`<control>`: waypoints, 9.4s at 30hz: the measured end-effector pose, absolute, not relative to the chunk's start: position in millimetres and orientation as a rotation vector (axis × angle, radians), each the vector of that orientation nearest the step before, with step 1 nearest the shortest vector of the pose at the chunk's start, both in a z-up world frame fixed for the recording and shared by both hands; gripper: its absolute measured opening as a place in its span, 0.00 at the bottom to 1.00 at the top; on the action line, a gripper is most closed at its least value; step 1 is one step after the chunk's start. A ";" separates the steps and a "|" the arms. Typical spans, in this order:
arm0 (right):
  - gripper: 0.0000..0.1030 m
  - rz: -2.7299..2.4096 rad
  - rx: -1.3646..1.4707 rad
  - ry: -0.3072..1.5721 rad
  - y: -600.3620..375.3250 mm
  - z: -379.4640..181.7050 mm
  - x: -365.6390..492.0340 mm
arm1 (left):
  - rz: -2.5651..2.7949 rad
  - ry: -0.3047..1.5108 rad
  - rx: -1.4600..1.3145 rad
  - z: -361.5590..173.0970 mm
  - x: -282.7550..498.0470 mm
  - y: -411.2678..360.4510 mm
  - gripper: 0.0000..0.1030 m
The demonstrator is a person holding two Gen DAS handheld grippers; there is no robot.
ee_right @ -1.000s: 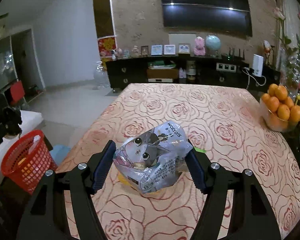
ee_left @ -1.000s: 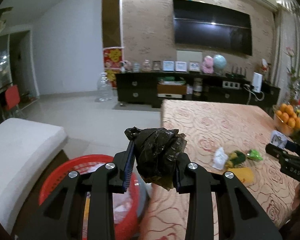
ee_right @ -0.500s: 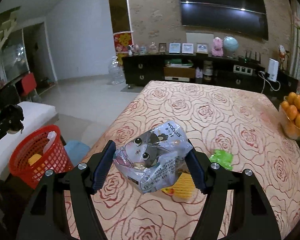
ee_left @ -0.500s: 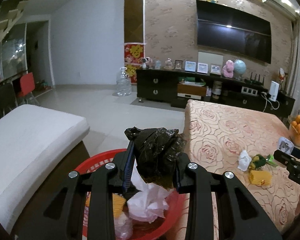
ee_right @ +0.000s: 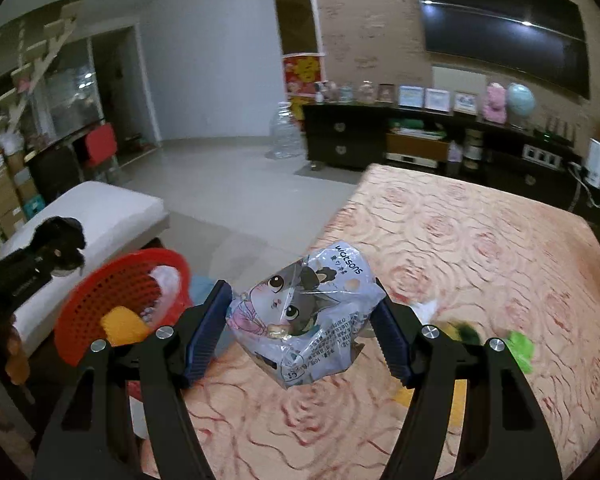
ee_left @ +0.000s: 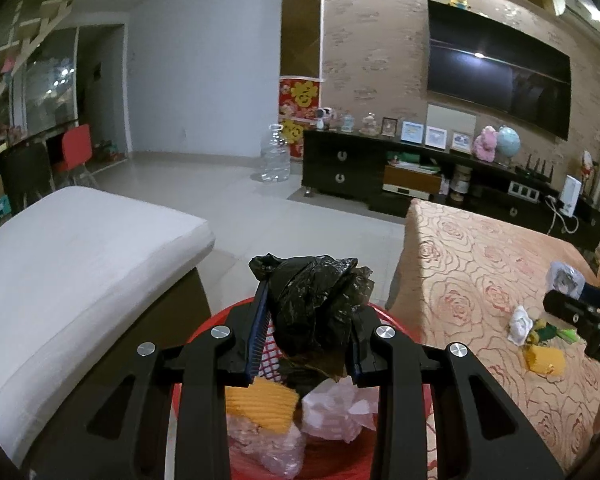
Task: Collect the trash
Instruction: 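Carry both bags to the red wastebasket and open both tools to drop them, then move both tools back over the remaining trash on the table, then grasp the labelled yellow foam net with right tool while left tool reaches toward white tissue, then grasp the white tissue with the left tool and lift it, then carry tissue and yellow net to the red wastebasket and open both tools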
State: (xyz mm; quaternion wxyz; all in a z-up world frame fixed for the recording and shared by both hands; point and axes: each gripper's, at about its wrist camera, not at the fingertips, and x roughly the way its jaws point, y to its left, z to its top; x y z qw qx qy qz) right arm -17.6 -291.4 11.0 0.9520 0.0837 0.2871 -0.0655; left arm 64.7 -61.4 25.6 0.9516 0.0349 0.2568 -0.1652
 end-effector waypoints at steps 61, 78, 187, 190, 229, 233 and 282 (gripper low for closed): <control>0.80 0.153 0.178 0.647 -227.1 12.9 50.0 | -0.234 0.618 0.022 0.4 92.9 -23.0 0.74; 0.80 -0.242 0.234 0.632 -342.1 -4.1 -43.8 | -0.359 0.563 0.040 7.8 69.4 -61.1 0.74; 0.50 -0.437 0.436 0.719 -456.1 -63.6 -100.0 | -0.866 0.818 0.297 -66.5 55.2 -339.0 0.24; 0.50 -0.425 0.420 0.708 -450.1 -60.0 -97.7 | -0.844 0.772 0.268 -47.8 52.1 -320.0 0.24; 0.50 -0.249 0.214 0.602 -343.0 -3.9 -55.2 | -0.268 0.525 0.116 31.7 48.3 -84.8 0.24; 0.50 -0.213 0.202 0.605 -328.3 -2.3 -43.8 | -0.253 0.541 0.095 24.4 54.0 -71.5 0.24; 0.66 0.284 0.141 0.732 -184.3 0.6 74.8 | -0.226 0.735 0.078 -27.3 93.3 -33.1 0.41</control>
